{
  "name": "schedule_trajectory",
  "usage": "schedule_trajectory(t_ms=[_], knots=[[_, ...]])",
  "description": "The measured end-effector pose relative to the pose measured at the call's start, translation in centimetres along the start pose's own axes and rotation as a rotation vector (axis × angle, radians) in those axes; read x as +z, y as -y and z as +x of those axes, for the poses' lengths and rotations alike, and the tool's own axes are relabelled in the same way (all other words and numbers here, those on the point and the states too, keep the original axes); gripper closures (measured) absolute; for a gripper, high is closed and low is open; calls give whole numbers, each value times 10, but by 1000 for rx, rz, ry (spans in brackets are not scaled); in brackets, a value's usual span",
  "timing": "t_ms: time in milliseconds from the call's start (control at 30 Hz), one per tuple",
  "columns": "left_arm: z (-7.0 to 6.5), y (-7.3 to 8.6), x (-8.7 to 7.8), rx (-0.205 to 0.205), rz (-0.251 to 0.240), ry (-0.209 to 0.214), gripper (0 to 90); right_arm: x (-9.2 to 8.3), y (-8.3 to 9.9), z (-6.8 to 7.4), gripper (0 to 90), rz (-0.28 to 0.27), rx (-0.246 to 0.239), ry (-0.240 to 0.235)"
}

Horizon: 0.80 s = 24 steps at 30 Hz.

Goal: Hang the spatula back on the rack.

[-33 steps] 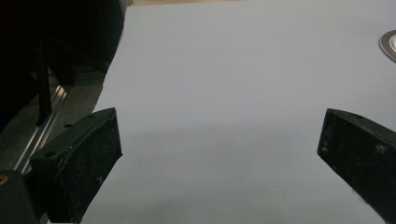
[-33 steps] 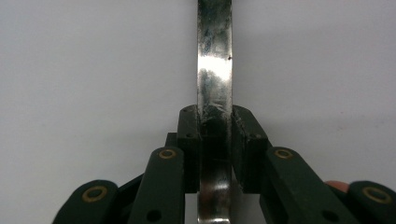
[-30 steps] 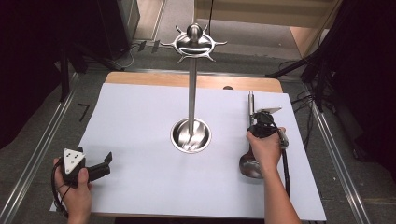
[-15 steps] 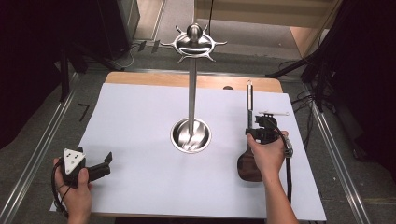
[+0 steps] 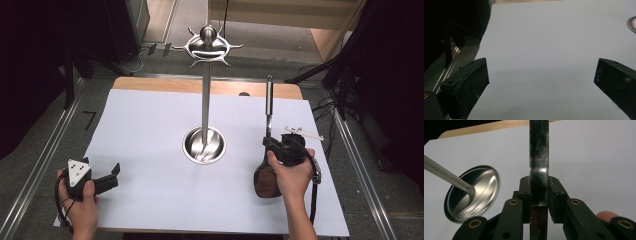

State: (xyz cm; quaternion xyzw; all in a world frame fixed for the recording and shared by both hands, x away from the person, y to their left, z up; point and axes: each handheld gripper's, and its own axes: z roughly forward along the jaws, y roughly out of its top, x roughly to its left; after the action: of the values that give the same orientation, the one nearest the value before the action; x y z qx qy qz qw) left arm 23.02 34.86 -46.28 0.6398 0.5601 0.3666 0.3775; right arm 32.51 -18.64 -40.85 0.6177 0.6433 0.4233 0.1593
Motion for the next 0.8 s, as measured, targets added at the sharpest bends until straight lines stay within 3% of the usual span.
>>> schedule_trajectory(t_ms=[233, 433, 600, 800], knots=[[0, 0, 0, 3, 0, 0, 2, -6, 15, -1, 767, -57, -41, -11], [0, 0, 0, 3, 1, 0, 2, -16, 24, -2, 767, -170, -87, -81], [0, 0, 0, 3, 3, -1, 2, -29, 28, 7, 767, -286, -146, -120], [0, 0, 0, -2, 0, 1, 2, -37, 32, 16, 767, -361, -194, -173]])
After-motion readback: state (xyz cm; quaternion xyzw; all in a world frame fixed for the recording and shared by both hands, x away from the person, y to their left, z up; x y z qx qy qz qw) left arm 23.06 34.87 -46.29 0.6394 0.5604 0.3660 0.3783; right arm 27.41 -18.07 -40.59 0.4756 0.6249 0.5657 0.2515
